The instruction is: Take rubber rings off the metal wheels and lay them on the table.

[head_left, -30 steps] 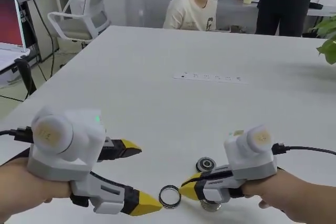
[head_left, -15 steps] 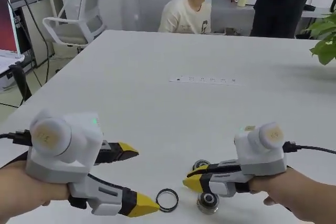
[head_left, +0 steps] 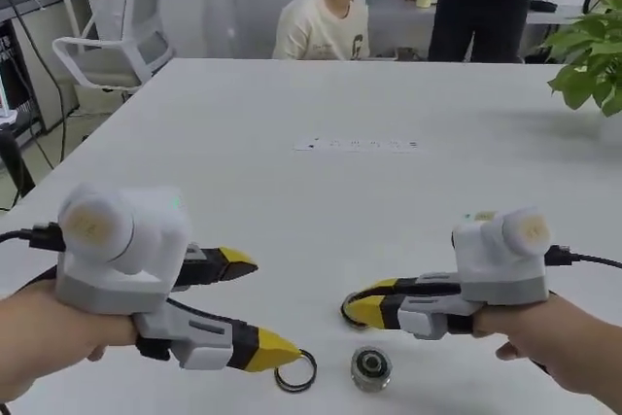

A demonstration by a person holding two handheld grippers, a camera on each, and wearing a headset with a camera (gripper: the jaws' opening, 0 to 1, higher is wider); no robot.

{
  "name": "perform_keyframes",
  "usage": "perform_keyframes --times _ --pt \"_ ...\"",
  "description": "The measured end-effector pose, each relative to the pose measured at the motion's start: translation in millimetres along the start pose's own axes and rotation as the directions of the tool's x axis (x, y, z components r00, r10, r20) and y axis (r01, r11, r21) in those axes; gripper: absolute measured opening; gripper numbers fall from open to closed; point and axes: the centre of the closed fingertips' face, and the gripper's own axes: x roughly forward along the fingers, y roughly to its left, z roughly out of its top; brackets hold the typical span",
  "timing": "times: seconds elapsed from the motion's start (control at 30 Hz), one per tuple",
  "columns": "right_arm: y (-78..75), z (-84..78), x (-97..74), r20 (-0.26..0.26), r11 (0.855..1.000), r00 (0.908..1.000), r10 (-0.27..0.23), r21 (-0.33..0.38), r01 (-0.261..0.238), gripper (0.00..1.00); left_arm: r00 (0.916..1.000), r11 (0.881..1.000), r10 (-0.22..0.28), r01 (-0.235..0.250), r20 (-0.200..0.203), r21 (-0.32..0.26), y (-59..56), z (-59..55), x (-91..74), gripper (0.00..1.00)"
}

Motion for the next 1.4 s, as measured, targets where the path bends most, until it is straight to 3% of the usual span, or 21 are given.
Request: perform_keyframes --times 0.43,0.83,1.4 --pt "-20.0 4.2 -20.5 0.050 0.998 0.9966 -0.066 0.008 0.066 0.19 0.9997 1.000 -0.018 0.018 0.018 0.003 7.5 16.5 23.4 0.61" --pt "-32.9 -1.7 -30.4 0.060 0.995 0.9929 -0.102 0.011 0.102 0.23 0.9996 1.000 -0.024 0.024 0.017 0.016 14.9 25.1 48.1 0.53" --pt "-43.8 -11.1 -35.4 0.061 0.992 0.9904 -0.124 0.020 0.123 0.29 0.9987 0.999 -0.050 0.051 0.010 -0.010 19.0 25.0 83.1 0.45"
